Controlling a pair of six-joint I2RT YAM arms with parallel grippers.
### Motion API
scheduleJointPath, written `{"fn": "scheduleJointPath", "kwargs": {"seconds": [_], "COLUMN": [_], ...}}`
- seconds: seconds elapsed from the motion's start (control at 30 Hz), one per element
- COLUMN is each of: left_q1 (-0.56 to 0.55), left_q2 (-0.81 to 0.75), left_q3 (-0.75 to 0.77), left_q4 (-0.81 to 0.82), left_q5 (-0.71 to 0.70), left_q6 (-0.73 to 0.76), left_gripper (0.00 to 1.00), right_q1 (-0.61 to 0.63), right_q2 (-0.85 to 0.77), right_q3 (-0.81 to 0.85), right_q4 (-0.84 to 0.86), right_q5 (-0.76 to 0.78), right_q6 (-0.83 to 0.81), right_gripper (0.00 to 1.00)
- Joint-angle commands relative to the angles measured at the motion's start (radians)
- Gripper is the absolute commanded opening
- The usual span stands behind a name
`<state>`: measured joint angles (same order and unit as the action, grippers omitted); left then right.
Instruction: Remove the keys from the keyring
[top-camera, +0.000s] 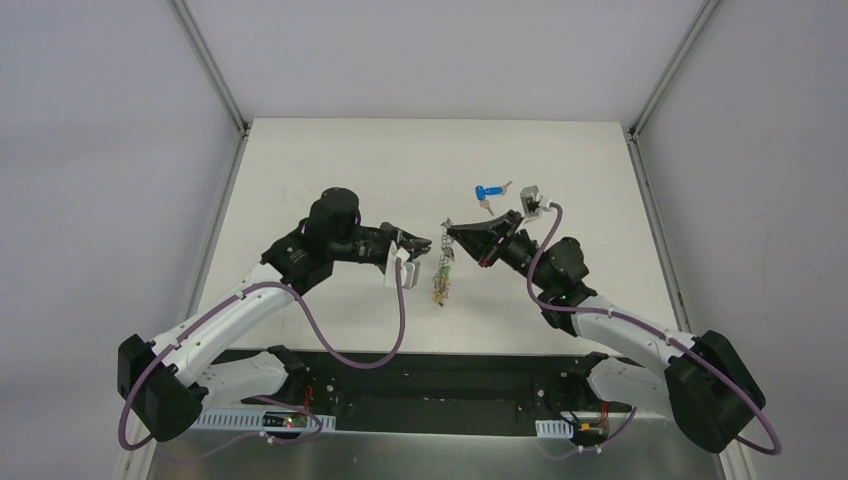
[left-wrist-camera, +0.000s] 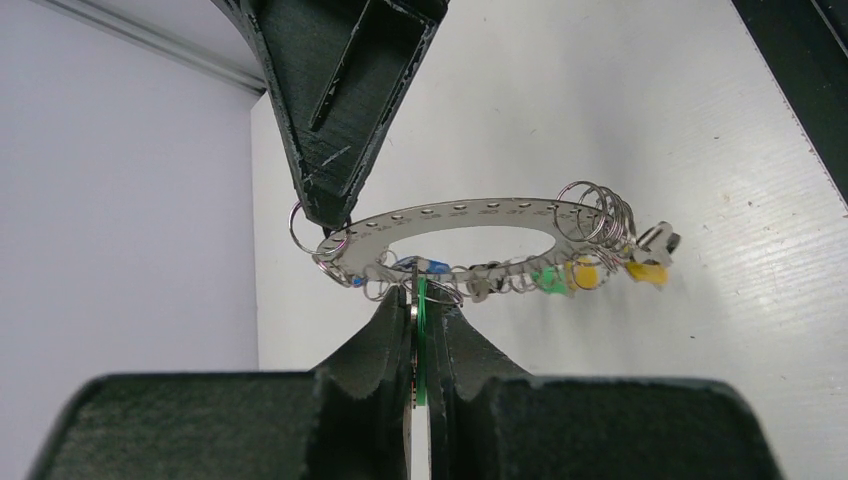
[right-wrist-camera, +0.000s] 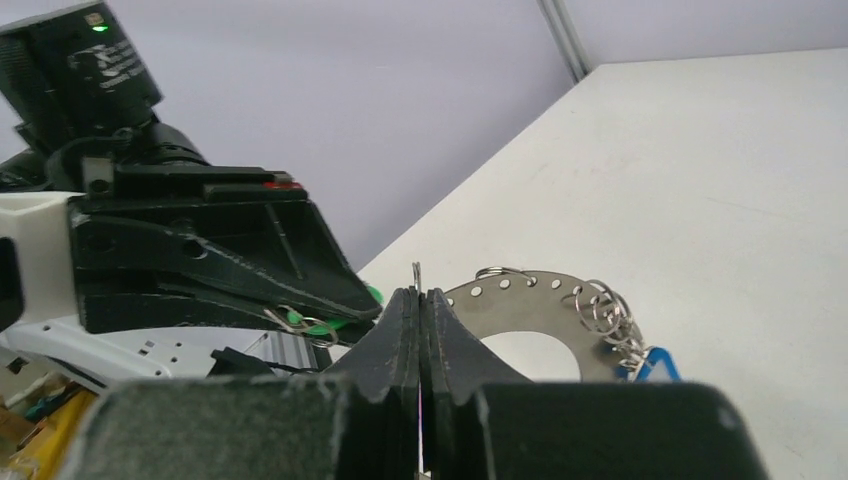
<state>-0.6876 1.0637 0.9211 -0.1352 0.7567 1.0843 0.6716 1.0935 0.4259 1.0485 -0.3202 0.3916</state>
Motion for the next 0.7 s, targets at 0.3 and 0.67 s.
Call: {"fn": "scheduleJointPath", "kwargs": {"seconds": [0.3, 0.67], "left_q1": [-0.004, 0.048], "left_q2": [0.129, 0.531], "left_q3": [0.071, 0.339], "left_q4": [0.172, 0.225], "left_q5": [-0.217, -0.318], "left_q6": [-0.349, -0.881], "left_gripper": [0.00, 0.00], "right_q1": [-0.090, -0.106], "right_q2": [-0.146, -0.418], "right_q3": [0.212, 0.263], "right_q4": [-0.597, -0.942], "right_q5": [0.291, 0.553], "right_q6": [-0.208, -0.360], "right_gripper": [0.00, 0.00]}}
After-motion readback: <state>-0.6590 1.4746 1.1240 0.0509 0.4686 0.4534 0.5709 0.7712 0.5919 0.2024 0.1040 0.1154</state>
